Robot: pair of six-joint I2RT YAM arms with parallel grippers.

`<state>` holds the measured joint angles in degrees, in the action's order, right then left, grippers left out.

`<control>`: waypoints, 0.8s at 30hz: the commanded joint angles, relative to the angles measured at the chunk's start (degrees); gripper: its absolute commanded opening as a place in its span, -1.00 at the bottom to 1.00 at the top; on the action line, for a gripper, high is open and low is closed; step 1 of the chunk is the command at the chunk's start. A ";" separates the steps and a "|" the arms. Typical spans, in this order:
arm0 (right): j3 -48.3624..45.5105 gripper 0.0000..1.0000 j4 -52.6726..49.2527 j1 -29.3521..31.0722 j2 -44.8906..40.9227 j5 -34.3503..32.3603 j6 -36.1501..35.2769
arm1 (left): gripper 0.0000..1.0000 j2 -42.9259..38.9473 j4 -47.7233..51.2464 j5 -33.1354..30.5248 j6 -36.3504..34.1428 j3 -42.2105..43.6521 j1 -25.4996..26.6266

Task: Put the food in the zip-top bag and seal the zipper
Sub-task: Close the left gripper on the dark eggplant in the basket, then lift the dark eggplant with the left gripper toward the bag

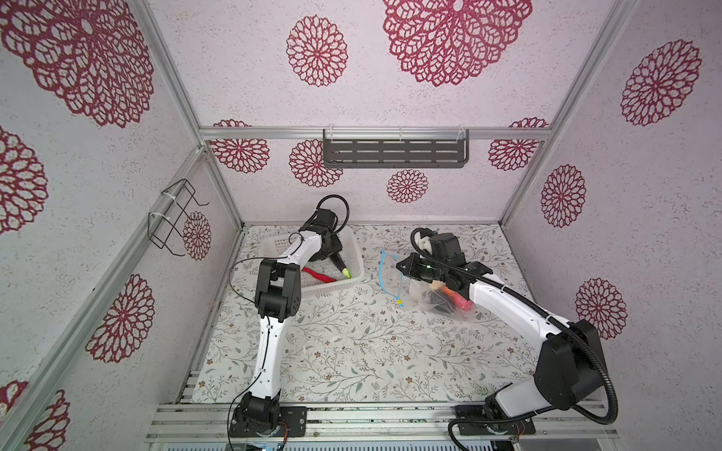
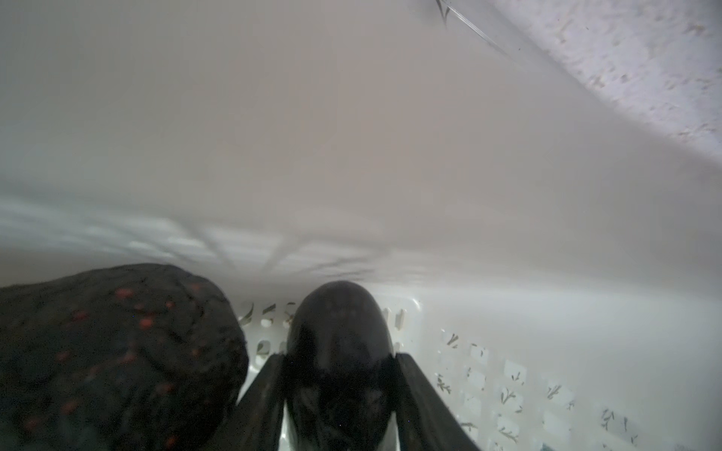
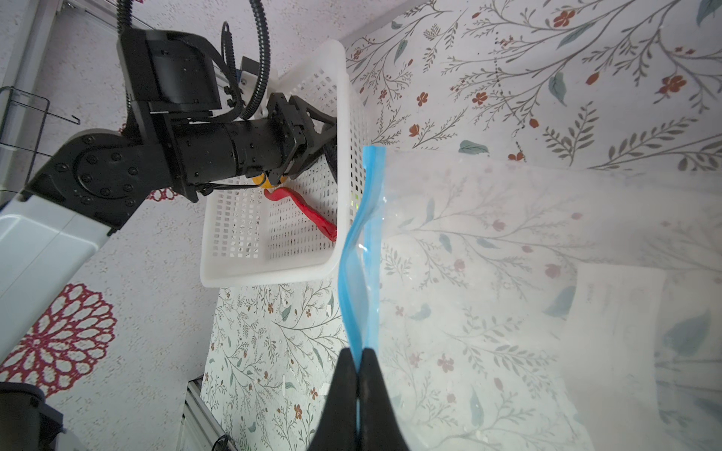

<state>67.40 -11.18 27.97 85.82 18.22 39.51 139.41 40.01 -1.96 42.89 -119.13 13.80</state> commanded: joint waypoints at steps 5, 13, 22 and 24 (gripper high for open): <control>3.18 -1.00 -0.33 0.20 -0.04 0.04 -0.57 | -0.19 0.23 -0.47 -0.24 -0.46 -1.20 -0.53; 3.29 -1.00 -0.36 0.24 0.11 0.24 -0.57 | -0.29 -3.00 -0.68 -0.85 -1.09 -0.28 -0.58; 3.28 -1.00 -0.67 0.29 -0.04 0.02 -0.63 | -0.33 -7.18 -1.93 -0.24 -0.29 1.75 -0.41; 3.22 -1.00 -0.59 0.30 -0.12 0.05 -0.54 | -0.34 -8.59 -2.80 -0.39 -0.16 2.96 -0.29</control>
<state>68.58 -11.94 27.97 85.93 18.20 39.51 135.63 39.44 -2.04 42.83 -117.34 13.76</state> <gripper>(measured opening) 0.056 0.396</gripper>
